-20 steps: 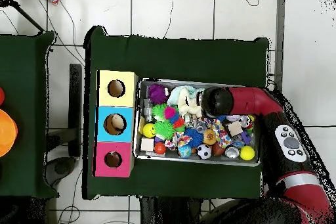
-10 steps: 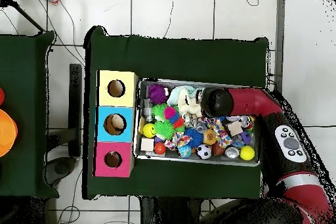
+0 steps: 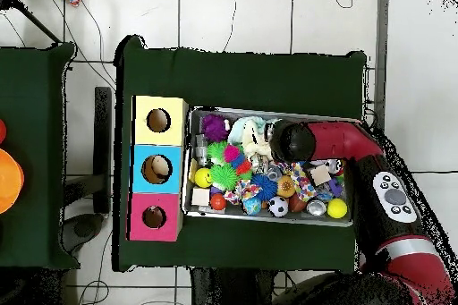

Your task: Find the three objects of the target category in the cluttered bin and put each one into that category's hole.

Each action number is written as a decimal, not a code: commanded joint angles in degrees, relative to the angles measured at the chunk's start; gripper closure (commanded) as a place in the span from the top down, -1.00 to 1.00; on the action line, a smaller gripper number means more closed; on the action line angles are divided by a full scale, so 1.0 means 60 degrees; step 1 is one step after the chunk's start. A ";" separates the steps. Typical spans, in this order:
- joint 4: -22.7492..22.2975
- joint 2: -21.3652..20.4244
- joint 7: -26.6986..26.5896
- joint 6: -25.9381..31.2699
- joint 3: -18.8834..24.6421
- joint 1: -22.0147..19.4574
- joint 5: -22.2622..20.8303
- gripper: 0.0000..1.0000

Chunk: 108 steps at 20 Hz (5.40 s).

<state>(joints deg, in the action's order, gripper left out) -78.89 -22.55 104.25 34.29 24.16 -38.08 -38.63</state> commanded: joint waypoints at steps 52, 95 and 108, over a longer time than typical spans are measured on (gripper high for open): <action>-0.4647 -0.3028 0.1190 0.0427 -0.1289 0.1655 0.2707 1.00; -0.0658 -0.2306 -0.0268 0.2493 -0.0899 0.1566 0.3523 1.00; -0.0335 -0.1937 -0.0200 0.1794 -0.0910 0.1436 0.3507 1.00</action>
<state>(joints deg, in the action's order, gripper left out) -83.67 -37.98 104.25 49.13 16.37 -28.19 -16.42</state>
